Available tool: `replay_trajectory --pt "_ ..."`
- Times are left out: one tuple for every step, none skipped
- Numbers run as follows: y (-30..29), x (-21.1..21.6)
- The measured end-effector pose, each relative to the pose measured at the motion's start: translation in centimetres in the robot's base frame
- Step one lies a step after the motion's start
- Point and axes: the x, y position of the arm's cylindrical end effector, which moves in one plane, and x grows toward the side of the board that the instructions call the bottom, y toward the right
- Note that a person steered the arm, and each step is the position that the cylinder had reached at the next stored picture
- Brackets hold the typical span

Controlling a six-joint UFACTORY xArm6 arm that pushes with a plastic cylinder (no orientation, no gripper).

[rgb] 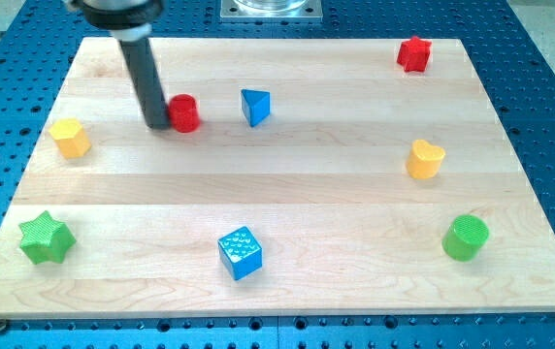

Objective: Move your arm horizontally right to the yellow hexagon

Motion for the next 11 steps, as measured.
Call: replay_trajectory --pt "9.2 1.9" --pt "5.8 1.5" --pt "1.1 0.9" --pt "2.2 -2.4" --pt "3.2 -3.0" --pt "3.2 -3.0" --pt "3.2 -3.0" --pt "5.1 -1.3" --pt "5.3 -1.2" --pt "5.3 -1.1" --pt "5.4 1.5"
